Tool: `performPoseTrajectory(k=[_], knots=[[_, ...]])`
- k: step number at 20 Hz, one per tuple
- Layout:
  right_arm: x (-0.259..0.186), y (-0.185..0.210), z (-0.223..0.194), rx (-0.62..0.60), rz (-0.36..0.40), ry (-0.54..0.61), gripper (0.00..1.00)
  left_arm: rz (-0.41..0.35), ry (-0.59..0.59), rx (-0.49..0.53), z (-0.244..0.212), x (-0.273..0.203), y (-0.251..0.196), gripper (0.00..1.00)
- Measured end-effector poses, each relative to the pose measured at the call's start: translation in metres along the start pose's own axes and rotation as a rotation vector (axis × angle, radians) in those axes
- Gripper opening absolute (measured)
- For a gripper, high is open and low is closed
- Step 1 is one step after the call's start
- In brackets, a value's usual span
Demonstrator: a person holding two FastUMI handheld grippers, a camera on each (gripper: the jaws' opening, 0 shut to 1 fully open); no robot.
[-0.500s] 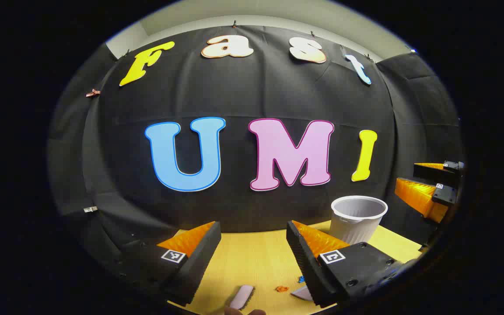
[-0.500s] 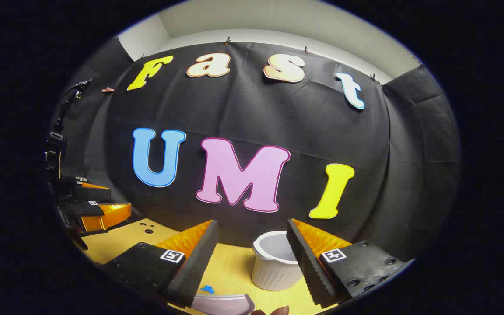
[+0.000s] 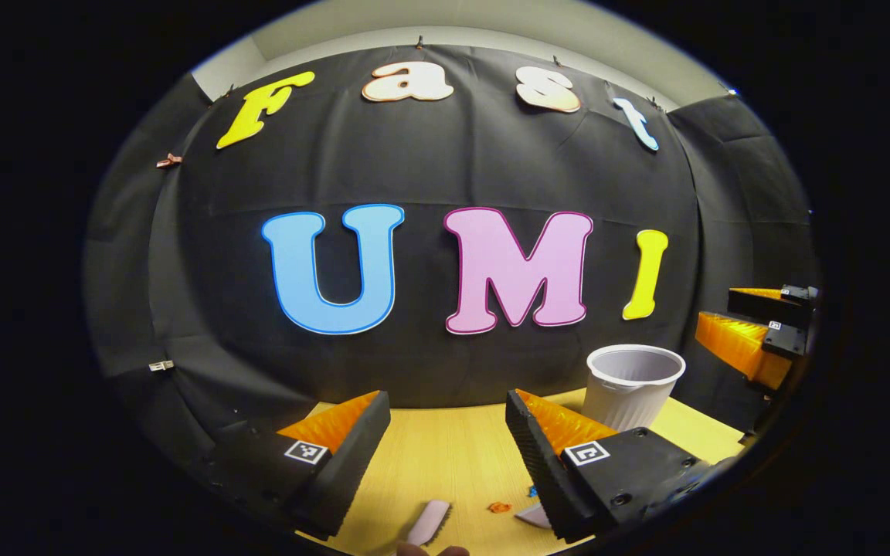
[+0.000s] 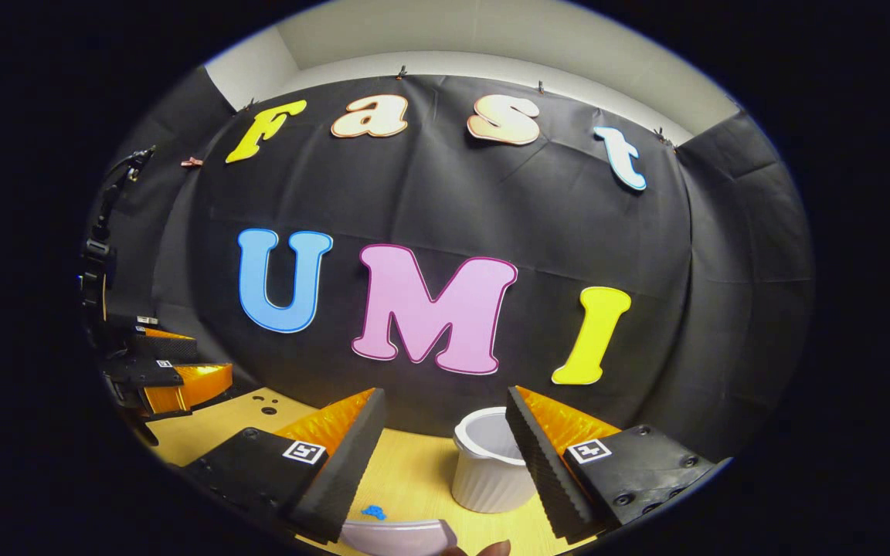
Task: Pick up the small broom and dustpan from the desktop, sweep the trash into the dustpan with the broom, and then empty the trash into the garbage bin.
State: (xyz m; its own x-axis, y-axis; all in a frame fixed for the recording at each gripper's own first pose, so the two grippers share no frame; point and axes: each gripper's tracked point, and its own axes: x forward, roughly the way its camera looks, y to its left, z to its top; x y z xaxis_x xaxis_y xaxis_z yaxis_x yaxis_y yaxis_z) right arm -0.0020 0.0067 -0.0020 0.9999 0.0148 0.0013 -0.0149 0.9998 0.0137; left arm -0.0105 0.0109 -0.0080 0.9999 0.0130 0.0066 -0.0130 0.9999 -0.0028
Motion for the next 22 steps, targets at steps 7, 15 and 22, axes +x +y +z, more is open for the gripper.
performPoseTrajectory(k=[7, 15, 22], knots=[[-0.013, 0.011, -0.021, 0.011, 0.051, 0.055, 0.97, 0.009, -0.03, -0.031, -0.009, -0.015, 0.021, 0.96], [-0.067, 0.019, -0.14, 0.063, 0.194, 0.396, 0.98, 0.081, 0.029, -0.026, -0.044, -0.029, 0.06, 0.95], [-0.132, 0.011, -0.276, 0.001, 0.252, 0.755, 0.98, 0.122, 0.072, -0.015, -0.07, -0.041, 0.074, 0.96]])
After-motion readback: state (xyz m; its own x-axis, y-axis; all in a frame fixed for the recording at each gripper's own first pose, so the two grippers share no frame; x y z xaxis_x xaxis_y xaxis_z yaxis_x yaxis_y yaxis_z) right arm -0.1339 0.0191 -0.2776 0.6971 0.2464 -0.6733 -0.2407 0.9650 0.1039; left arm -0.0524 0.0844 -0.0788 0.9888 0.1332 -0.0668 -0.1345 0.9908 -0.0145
